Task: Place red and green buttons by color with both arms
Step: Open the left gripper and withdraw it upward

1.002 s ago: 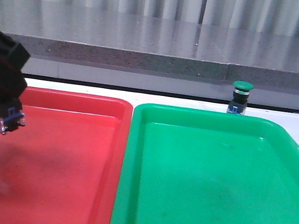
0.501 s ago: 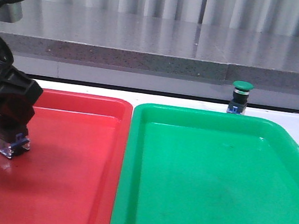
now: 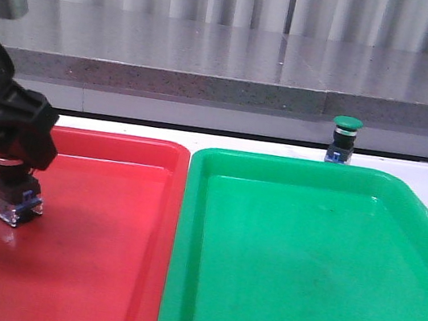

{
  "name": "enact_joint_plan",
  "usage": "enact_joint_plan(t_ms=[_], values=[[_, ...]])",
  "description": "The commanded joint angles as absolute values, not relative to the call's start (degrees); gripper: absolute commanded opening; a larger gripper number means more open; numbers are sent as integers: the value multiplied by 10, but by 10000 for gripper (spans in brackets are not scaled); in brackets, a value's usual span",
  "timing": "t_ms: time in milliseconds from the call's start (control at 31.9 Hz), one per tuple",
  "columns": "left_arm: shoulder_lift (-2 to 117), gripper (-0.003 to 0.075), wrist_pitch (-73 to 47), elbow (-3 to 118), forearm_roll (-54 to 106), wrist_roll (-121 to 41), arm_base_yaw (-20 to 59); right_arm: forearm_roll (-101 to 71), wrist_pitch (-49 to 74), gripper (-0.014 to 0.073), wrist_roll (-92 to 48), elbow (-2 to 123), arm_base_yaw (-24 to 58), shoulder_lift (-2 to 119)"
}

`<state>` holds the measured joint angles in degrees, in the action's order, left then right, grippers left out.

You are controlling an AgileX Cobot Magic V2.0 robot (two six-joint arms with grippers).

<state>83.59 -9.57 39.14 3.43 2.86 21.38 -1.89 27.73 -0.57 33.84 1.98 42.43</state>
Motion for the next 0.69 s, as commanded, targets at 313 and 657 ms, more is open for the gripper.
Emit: enact_joint_plan(t_ms=[313, 657], values=[[579, 473, -207, 407, 38, 29, 218, -14, 235, 563, -12, 357, 18, 425], [392, 473, -310, 407, 38, 29, 218, -14, 235, 563, -12, 357, 18, 425]])
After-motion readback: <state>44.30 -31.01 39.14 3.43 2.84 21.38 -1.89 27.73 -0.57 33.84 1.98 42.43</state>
